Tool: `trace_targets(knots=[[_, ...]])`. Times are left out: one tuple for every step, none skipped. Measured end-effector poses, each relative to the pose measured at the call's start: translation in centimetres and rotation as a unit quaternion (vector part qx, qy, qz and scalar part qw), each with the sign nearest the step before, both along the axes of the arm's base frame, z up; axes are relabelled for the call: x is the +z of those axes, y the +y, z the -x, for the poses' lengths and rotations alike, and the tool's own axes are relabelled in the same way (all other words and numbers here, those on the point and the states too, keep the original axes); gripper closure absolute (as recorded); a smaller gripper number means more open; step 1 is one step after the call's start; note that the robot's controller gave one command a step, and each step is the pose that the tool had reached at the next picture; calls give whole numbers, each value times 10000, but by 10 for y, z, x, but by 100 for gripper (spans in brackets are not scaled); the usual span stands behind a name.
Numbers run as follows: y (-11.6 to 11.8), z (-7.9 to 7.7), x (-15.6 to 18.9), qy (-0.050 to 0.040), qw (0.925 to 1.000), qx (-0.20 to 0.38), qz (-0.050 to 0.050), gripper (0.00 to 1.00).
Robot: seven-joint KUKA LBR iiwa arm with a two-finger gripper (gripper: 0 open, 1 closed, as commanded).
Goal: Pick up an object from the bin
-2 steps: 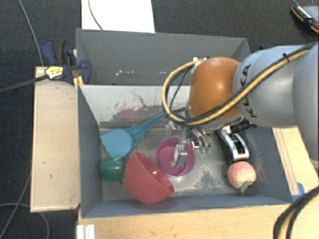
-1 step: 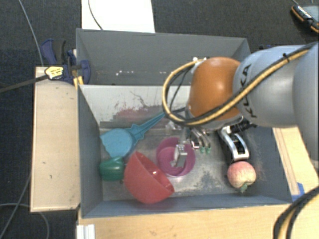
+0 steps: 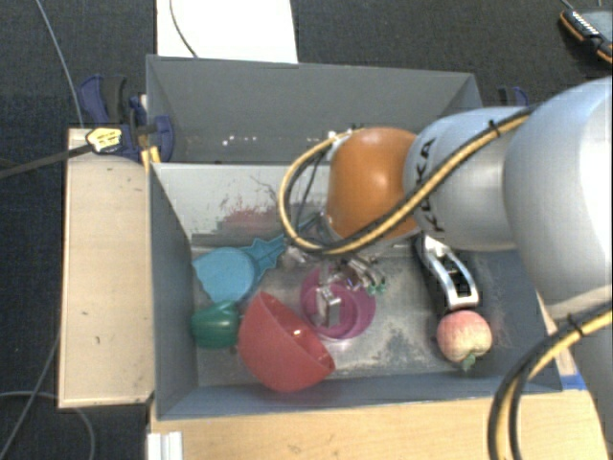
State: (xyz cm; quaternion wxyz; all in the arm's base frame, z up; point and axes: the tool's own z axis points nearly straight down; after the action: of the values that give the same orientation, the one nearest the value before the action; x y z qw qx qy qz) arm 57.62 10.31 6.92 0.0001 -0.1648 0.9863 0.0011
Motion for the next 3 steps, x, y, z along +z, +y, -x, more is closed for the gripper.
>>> trace_targets(knots=[[-21,2,25,-36,9943,-1061,-3,0],[-38,11,1,28,10000,-84,0,0],[-20,-7,8,-56,9928,-1193,-12,100]])
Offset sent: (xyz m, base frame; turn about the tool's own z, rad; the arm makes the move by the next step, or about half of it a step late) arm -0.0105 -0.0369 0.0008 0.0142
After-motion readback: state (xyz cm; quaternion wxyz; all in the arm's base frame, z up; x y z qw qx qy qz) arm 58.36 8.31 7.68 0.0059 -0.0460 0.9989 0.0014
